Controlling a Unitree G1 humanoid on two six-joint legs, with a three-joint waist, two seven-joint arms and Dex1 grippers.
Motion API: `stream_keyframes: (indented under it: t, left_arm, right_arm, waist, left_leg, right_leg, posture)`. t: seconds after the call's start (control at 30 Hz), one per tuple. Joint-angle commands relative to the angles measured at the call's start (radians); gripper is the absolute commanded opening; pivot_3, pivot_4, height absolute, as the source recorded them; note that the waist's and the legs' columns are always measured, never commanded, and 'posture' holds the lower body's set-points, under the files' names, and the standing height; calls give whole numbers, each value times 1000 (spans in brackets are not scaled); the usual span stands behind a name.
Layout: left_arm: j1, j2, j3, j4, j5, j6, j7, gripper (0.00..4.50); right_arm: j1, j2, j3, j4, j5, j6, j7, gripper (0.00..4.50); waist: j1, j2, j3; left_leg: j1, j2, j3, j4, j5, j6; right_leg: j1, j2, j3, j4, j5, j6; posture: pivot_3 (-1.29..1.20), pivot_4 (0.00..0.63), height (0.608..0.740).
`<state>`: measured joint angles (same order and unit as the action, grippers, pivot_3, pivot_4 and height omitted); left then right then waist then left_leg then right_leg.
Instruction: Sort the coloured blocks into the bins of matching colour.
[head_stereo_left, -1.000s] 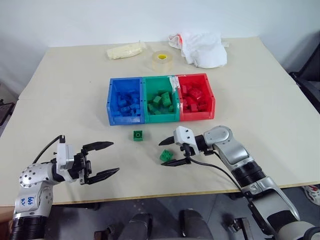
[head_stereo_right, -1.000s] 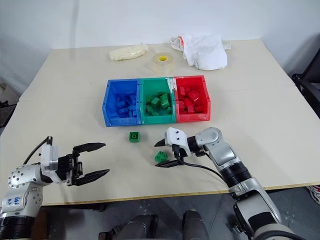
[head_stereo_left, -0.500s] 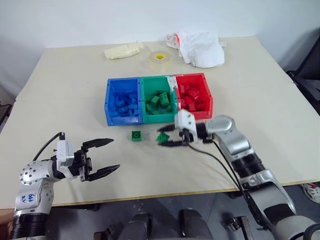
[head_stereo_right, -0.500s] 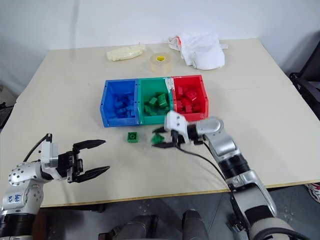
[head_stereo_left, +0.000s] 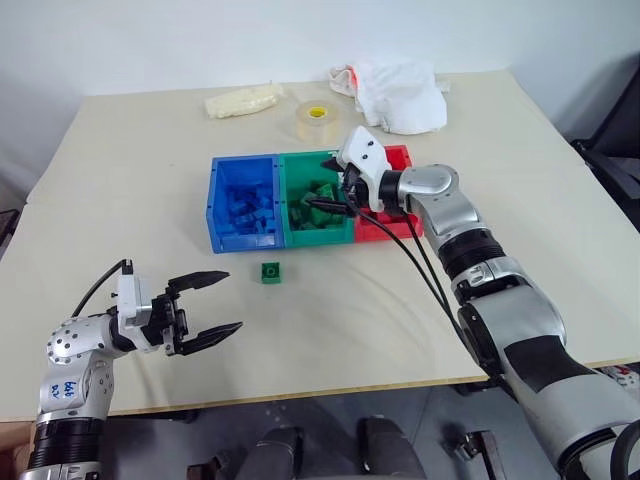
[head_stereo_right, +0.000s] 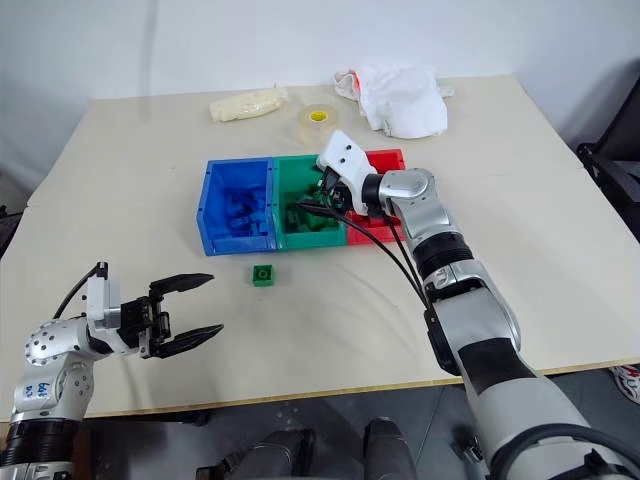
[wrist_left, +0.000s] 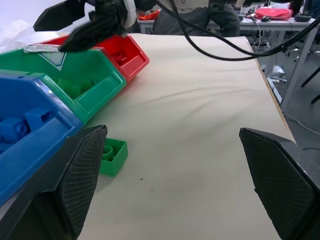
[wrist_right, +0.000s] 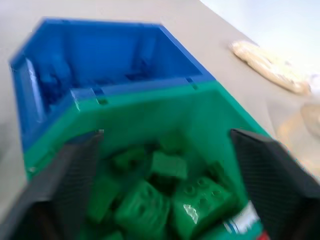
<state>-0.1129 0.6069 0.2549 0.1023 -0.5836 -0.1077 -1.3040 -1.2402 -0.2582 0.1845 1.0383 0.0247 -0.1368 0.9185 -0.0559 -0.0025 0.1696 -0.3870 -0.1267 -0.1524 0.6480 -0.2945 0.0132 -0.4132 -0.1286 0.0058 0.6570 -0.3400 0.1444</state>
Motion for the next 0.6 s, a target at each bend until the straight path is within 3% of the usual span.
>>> stream_keyframes:
  t: [0.03, 0.13, 0.3, 0.6]
  left_arm:
    - [-5, 4, 11, -2, -2, -12, -1, 4500]
    - [-4, 5, 12, -3, 0, -11, 4, 4500]
    - [7, 8, 16, -24, 21, 0, 56, 4500]
    - [191, -2, 85, -227, 66, 26, 273, 4500]
  right_arm:
    - [-44, 9, -37, 17, -3, -55, -19, 4458]
    - [-42, 4, -48, 7, 2, -74, 11, 4458]
    - [54, -40, -63, -136, 68, -106, 234, 4458]
    - [312, -278, -71, -389, 190, -23, 612, 4458]
  waist:
    - [-3, 0, 0]
    - [-10, 0, 0]
    - [-13, 0, 0]
    - [6, 0, 0]
  left_leg:
    - [0, 0, 0, 0, 0, 0]
    - [0, 0, 0, 0, 0, 0]
    - [0, 1, 0, 0, 0, 0]
    - [0, 0, 0, 0, 0, 0]
  right_leg:
    - [0, 0, 0, 0, 0, 0]
    - [-1, 0, 0, 1, 0, 0]
    - [0, 0, 0, 1, 0, 0]
    - [0, -1, 1, -1, 0, 0]
  posture:
    - [0, 150, 740]
    - [0, 150, 740]
    - [0, 150, 740]
    - [0, 150, 740]
